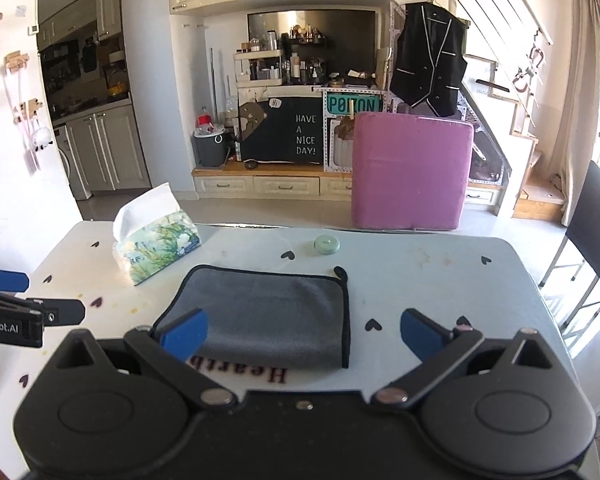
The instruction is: Fold towel
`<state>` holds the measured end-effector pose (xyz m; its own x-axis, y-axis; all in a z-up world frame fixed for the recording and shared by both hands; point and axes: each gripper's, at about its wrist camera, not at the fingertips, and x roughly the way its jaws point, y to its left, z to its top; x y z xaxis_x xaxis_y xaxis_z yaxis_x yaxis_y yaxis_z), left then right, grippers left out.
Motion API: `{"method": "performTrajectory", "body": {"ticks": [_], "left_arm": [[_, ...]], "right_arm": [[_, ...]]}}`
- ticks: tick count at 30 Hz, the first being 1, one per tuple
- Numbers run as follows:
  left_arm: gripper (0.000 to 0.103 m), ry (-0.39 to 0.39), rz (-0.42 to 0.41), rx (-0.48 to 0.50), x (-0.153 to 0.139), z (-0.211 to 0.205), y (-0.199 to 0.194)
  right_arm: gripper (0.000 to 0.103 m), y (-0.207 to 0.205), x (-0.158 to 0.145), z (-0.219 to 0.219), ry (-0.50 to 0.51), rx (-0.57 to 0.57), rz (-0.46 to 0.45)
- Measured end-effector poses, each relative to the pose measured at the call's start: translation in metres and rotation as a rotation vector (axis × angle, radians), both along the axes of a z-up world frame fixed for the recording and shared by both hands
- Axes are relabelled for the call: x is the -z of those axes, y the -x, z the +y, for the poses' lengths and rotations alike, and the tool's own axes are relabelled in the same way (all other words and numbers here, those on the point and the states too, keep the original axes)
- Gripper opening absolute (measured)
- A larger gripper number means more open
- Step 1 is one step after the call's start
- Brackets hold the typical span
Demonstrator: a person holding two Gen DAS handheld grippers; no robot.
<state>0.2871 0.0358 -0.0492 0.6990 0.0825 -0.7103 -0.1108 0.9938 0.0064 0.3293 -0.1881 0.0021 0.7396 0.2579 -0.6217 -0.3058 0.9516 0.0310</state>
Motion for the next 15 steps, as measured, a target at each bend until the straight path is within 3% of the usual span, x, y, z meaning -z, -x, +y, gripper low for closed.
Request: {"method": "performTrajectory", "body": {"ticks": [15], "left_arm": [[0.096, 0.01, -0.055, 0.032, -0.02, -0.013, 0.074]], "right_arm": [[0.103, 0.075, -0.024, -0.025, -0.06, -0.003, -0.046]]}}
